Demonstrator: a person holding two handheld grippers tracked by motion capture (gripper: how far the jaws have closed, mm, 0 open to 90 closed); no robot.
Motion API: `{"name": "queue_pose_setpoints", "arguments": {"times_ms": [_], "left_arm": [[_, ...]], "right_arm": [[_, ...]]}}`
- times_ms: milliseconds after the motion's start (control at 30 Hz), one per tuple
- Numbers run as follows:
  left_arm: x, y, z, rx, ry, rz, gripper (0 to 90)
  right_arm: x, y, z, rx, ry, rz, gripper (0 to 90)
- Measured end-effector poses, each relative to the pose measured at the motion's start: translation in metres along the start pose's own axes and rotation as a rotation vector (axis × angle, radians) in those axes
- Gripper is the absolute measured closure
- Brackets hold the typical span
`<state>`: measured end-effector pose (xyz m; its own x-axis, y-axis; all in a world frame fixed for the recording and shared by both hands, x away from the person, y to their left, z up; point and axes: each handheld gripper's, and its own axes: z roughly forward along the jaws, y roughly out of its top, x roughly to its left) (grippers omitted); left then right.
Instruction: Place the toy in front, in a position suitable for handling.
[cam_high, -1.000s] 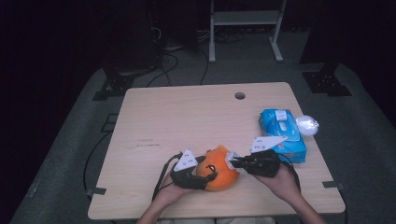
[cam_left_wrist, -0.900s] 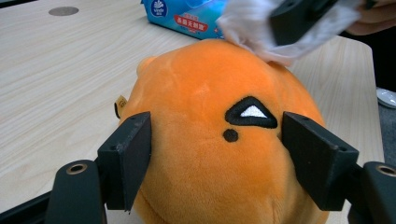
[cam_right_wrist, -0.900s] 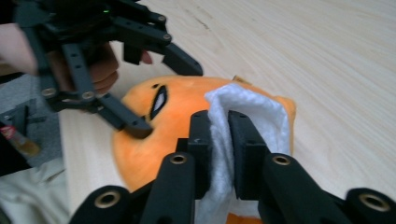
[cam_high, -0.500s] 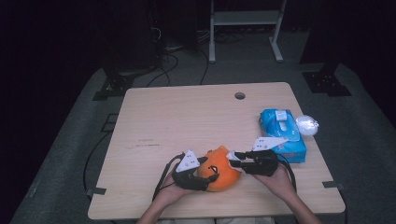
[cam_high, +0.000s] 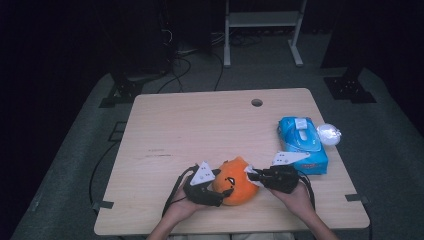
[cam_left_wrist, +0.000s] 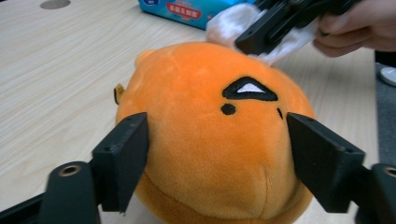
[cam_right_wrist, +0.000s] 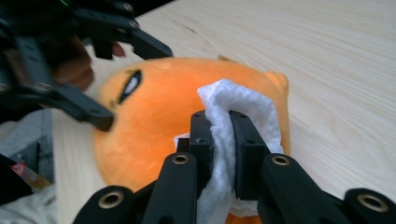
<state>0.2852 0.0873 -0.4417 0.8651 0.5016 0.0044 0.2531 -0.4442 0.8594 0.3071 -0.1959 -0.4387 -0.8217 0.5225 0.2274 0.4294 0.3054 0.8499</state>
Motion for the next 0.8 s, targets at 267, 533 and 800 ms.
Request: {"name": "queue_pose_setpoints", "arguments": {"times_ms": [267,533,800], "left_arm": [[0.016,-0.008,-0.001,-0.019,0.006,-0.042,32.4],[0.020,-0.009,0.000,-0.022,0.009,-0.050,34.8],[0.031,-0.014,-0.002,-0.031,0.005,-0.112,36.5]], "right_arm": [[0.023,0.008,-0.001,-0.016,0.002,-0.108,80.8],[0.012,0.003,-0.007,-0.005,-0.055,-0.073,81.0],[0.023,0.008,-0.004,-0.023,-0.030,-0.122,81.1]]}}
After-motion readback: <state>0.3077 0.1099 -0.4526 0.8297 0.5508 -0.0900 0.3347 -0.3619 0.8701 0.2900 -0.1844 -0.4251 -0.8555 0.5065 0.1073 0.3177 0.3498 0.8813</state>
